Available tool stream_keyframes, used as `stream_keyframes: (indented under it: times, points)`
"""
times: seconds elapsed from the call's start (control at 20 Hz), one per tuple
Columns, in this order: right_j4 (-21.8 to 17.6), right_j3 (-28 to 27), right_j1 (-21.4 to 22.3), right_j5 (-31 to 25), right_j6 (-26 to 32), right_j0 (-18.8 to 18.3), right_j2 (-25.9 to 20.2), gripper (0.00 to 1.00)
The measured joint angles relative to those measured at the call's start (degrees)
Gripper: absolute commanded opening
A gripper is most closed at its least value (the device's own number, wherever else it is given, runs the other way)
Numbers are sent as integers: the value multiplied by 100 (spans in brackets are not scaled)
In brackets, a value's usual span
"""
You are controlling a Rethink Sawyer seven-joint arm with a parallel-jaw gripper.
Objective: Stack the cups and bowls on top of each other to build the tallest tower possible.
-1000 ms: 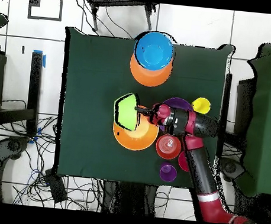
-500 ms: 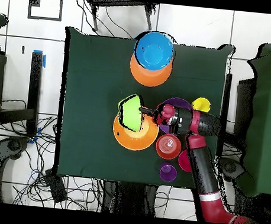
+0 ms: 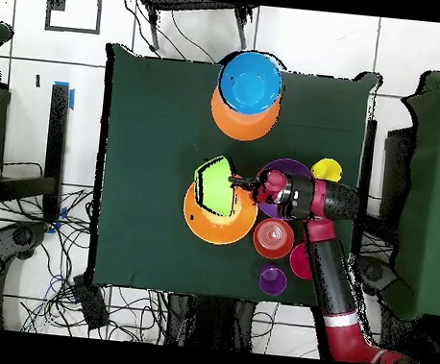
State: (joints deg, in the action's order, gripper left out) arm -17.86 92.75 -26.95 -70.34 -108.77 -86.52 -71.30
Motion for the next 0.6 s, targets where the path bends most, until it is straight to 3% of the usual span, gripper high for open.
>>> stream_keyframes:
  times: [0.6]
  points:
    - [0,0,46,-246,2,-153,153,0]
